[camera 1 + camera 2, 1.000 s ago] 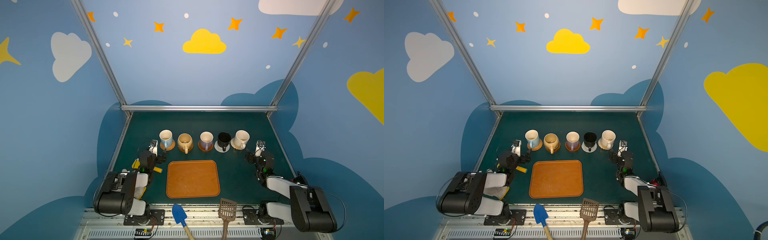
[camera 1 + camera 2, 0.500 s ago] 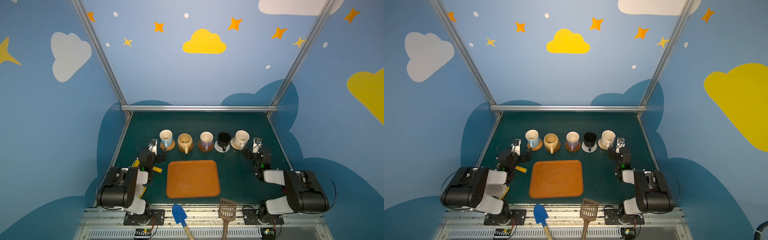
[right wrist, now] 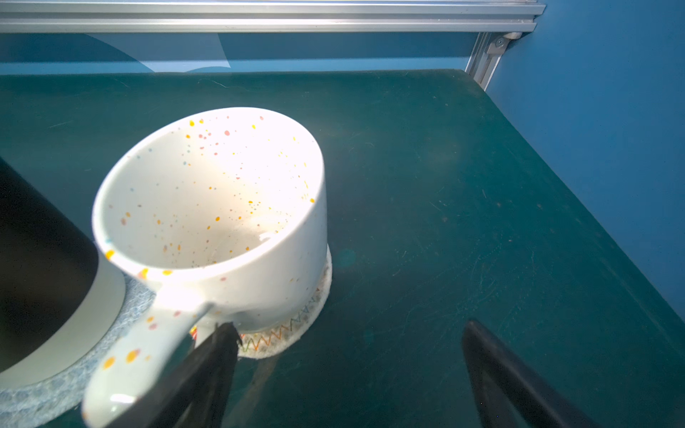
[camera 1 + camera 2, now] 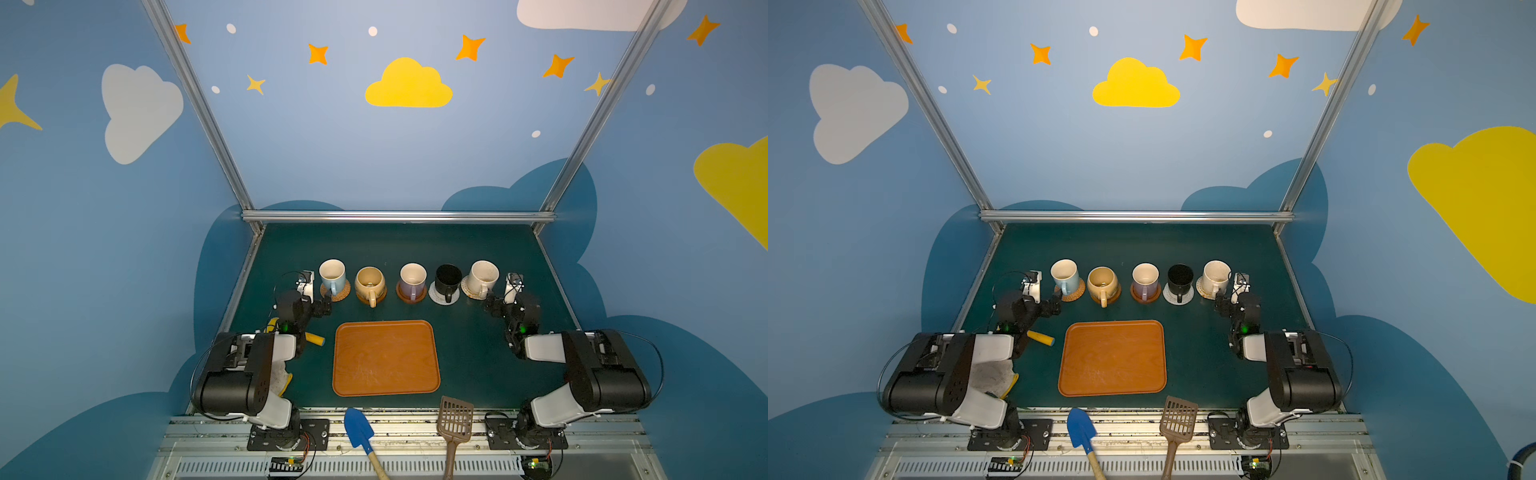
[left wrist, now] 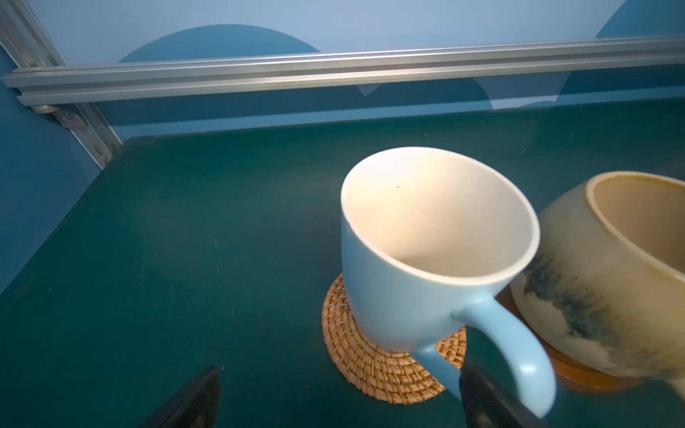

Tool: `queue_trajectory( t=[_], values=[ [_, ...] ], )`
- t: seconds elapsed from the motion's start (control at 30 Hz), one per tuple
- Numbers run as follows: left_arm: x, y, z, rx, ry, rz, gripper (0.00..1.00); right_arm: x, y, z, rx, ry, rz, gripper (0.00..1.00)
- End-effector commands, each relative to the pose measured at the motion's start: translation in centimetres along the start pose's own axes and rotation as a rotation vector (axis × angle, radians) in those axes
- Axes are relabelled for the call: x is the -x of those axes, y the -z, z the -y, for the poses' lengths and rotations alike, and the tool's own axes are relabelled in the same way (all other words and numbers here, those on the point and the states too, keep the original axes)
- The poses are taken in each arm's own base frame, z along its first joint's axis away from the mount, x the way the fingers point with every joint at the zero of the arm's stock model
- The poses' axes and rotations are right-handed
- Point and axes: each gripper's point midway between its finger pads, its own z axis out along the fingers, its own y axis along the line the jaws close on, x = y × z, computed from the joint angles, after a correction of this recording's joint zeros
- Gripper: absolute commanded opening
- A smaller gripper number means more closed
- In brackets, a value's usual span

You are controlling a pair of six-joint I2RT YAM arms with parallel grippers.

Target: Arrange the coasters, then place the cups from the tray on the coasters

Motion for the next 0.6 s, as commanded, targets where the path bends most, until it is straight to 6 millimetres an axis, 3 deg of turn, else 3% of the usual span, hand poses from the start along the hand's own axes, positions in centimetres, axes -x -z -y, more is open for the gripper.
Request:
queue_trajectory(
  t=[0.0,0.57],
  values=[
    [-0.33,-0.4,-0.73,0.034,0.03,-0.033,1.0,0.84,-0.18,-0.06,0.013,-0.013,0.022,0.94],
    [-0.32,-0.45,-0.94,0.041,0.038,-0.035,1.0,0.81,-0.14,-0.08,0.021,-0.017,0.016,0.94]
  ],
)
